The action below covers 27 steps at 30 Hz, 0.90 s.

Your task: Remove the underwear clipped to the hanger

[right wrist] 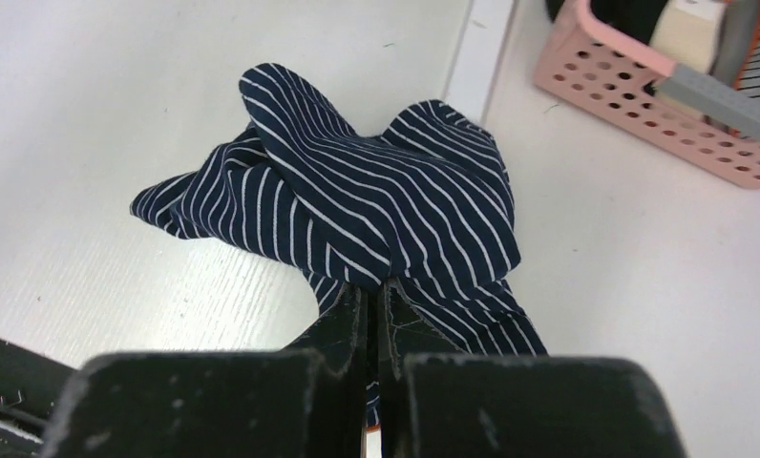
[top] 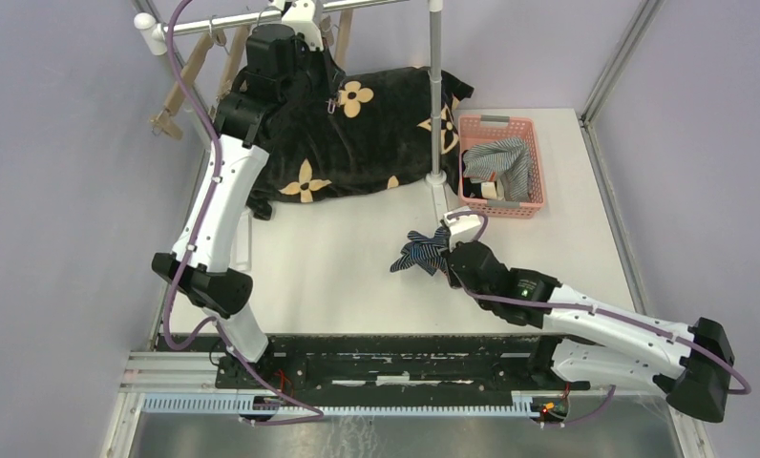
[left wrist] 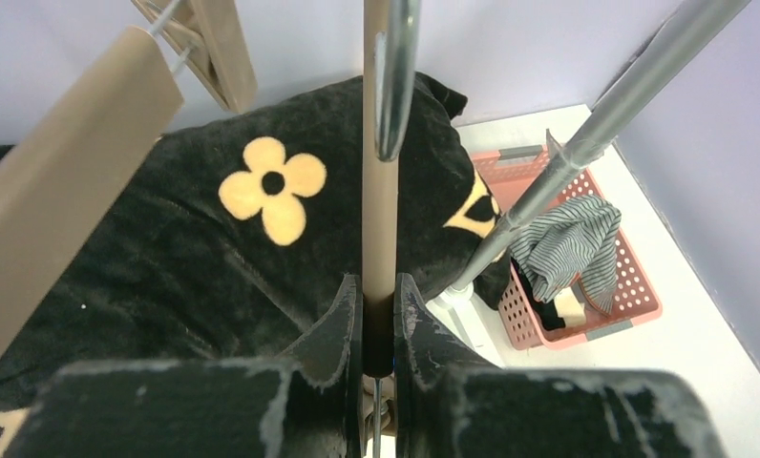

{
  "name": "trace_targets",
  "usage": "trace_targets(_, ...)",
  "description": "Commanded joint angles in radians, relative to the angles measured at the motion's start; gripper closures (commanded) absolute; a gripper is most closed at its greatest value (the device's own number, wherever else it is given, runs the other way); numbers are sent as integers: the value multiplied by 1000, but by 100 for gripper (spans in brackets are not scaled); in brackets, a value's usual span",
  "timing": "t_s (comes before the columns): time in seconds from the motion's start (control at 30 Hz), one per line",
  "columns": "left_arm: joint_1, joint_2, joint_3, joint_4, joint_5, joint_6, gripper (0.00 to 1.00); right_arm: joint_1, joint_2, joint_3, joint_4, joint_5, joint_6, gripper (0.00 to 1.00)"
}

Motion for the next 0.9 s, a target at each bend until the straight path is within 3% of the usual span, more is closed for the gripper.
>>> trace_targets(0.0, 10, -50, 3, 90, -23, -48, 97, 1, -86, 26, -18, 150, -7, 99)
trace_targets(0.3, 28, -46, 15, 167, -65, -148, 97, 1, -173, 38, -78, 176, -4, 99)
trace_targets(0.53, 42, 70, 151, 58, 42, -150, 97, 1, -225, 33, -80, 182, -8, 99)
trace_targets(0.8, 48, 91, 114, 35, 94, -144, 95, 1, -254, 27, -81, 171, -13, 99)
trace_targets(0.87, 47, 71, 81, 42, 98, -142, 89, 1, -259, 28, -81, 172, -19, 99)
